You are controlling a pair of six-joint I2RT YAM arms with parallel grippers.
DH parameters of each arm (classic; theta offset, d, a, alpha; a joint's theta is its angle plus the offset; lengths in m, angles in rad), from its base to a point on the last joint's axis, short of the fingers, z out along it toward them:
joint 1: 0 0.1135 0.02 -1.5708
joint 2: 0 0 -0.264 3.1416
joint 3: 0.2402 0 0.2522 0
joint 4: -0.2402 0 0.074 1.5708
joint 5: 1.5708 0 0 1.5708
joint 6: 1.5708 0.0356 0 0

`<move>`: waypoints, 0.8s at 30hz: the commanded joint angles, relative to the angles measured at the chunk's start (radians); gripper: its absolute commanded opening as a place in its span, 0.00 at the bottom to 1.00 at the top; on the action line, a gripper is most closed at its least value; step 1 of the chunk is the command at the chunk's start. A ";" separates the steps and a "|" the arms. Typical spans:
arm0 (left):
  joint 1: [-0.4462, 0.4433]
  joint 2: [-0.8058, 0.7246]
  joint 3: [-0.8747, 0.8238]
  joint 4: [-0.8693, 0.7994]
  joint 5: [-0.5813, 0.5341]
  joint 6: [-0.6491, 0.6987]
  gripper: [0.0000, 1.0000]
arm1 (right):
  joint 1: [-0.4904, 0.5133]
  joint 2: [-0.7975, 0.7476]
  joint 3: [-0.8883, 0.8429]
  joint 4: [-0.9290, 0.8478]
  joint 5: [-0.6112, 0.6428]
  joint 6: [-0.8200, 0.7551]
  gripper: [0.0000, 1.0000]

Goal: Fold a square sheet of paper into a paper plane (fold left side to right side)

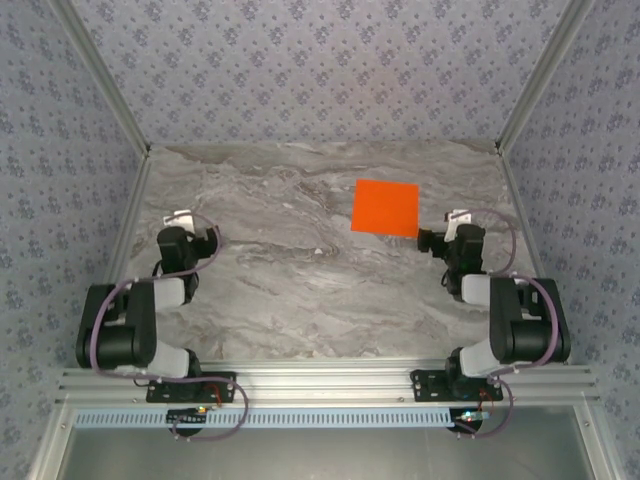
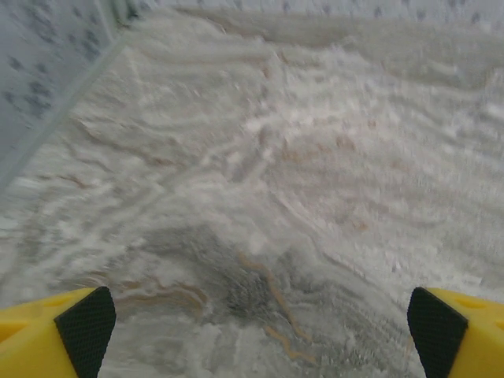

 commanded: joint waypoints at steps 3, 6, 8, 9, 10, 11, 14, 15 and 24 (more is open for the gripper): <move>-0.010 -0.242 0.141 -0.459 0.021 -0.233 0.98 | 0.048 -0.125 0.183 -0.362 -0.022 0.055 1.00; -0.016 -0.298 0.189 -0.640 0.148 -0.392 0.98 | 0.141 -0.124 0.254 -0.445 0.004 0.088 1.00; -0.029 -0.327 0.176 -0.672 0.211 -0.461 0.98 | 0.205 -0.098 0.294 -0.472 0.040 0.115 1.00; -0.038 -0.341 0.165 -0.682 0.218 -0.489 0.98 | 0.238 -0.074 0.319 -0.477 0.054 0.129 1.00; -0.045 -0.357 0.152 -0.685 0.226 -0.502 0.98 | 0.266 -0.045 0.341 -0.478 0.080 0.145 1.00; -0.049 -0.369 0.140 -0.683 0.232 -0.513 0.98 | 0.287 -0.014 0.361 -0.479 0.099 0.157 1.00; -0.052 -0.404 0.117 -0.691 0.232 -0.532 0.98 | 0.324 0.131 0.468 -0.519 0.147 0.204 1.00; -0.053 -0.415 0.118 -0.703 0.230 -0.531 0.98 | 0.332 0.189 0.517 -0.534 0.163 0.222 1.00; -0.053 -0.468 0.132 -0.759 0.224 -0.526 0.98 | 0.360 0.587 0.917 -0.815 0.221 0.372 1.00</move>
